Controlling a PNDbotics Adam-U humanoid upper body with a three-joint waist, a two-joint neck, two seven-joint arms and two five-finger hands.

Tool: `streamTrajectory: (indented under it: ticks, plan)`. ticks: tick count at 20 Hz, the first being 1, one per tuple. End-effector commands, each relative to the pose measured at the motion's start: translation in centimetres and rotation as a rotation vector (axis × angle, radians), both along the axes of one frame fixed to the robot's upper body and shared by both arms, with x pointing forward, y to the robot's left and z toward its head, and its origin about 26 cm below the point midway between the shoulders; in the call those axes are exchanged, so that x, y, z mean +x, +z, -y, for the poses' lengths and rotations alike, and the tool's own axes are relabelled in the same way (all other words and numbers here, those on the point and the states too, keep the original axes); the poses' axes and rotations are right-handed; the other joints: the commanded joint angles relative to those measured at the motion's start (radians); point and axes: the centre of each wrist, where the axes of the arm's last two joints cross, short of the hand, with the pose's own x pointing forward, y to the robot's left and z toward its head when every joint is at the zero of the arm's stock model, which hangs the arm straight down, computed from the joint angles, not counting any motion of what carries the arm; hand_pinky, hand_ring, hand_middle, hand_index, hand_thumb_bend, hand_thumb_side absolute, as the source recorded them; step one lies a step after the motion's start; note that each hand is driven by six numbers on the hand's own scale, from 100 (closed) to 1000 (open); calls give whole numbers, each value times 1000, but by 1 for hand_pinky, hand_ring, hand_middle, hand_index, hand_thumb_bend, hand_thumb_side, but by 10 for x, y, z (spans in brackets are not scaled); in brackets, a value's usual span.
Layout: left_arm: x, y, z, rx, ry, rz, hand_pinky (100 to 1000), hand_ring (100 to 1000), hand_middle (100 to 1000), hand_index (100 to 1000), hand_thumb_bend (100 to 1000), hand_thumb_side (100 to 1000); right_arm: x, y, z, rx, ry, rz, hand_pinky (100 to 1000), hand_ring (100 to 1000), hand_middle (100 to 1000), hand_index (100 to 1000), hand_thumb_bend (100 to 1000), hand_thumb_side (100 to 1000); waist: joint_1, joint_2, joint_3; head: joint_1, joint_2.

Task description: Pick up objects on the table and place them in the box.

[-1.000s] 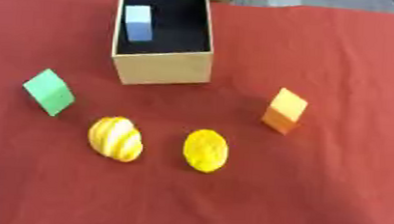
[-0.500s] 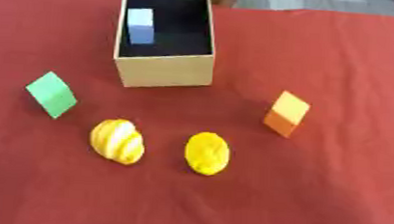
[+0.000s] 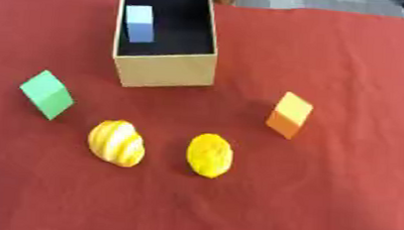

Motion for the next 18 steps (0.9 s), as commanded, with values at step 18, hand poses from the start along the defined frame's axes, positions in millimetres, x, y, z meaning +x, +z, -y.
streamTrajectory:
  ticks: [18]
  plan:
    - [-5, 5, -6, 44, 32, 13, 742, 751, 755, 863, 269, 697, -1, 12, -6, -692, -128, -42, 838, 930, 847, 905, 108, 671, -7, -27, -7, 0, -6]
